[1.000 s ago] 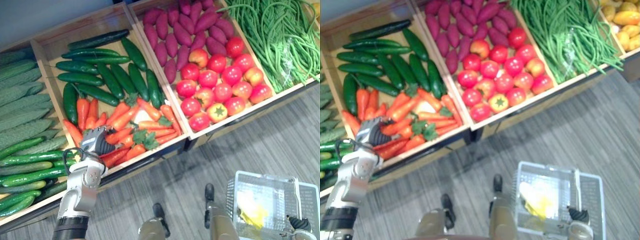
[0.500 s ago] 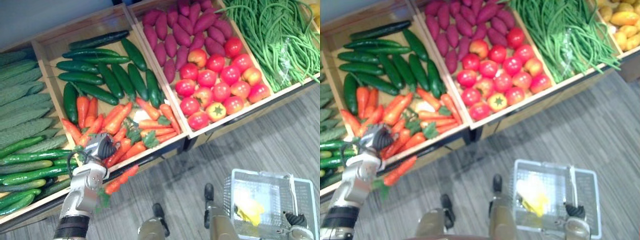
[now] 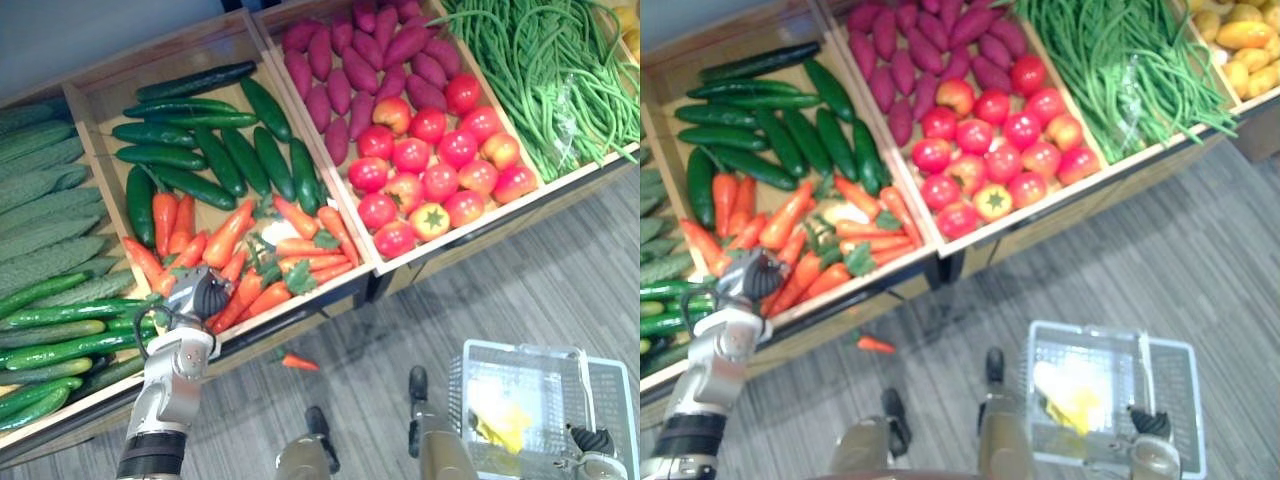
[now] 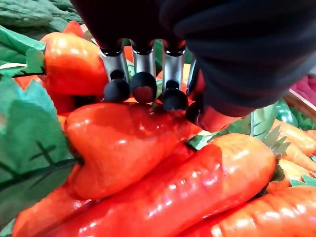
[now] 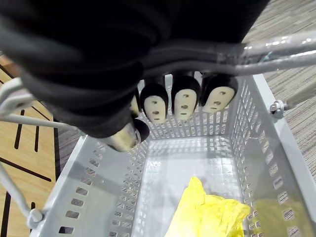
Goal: Pick vegetable in the basket
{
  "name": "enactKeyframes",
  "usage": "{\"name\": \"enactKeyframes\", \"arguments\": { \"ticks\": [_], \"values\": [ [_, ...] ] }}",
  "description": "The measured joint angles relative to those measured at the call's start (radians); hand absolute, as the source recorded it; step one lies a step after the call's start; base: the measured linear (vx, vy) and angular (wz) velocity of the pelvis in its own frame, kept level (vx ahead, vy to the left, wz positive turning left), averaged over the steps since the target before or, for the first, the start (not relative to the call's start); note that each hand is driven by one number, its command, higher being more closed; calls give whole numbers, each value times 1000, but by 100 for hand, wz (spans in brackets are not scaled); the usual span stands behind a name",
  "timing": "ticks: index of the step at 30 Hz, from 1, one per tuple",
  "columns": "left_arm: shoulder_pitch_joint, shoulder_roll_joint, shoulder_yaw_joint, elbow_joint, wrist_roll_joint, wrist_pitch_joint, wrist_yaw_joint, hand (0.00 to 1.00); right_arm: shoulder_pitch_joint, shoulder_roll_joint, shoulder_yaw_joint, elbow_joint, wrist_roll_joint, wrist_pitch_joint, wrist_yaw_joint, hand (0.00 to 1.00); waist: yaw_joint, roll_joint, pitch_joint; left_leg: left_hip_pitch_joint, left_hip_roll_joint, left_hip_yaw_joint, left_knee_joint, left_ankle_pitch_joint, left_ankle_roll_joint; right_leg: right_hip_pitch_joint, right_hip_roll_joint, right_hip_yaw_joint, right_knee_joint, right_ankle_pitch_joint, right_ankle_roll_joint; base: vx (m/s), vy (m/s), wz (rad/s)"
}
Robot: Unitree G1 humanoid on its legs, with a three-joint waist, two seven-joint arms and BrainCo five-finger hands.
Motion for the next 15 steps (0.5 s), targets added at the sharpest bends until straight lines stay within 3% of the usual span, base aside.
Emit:
{"name": "enactKeyframes", "arguments": {
  "ticks": [15],
  "values": [
    [2, -19, 26, -83, 45, 12, 87, 0, 1, 19, 0, 3, -9, -3, -2, 100, 3, -4, -4, -14, -8, -23, 0, 3, 4, -4, -8, -8, -2, 2, 2, -2, -2, 2]
  ]
}}
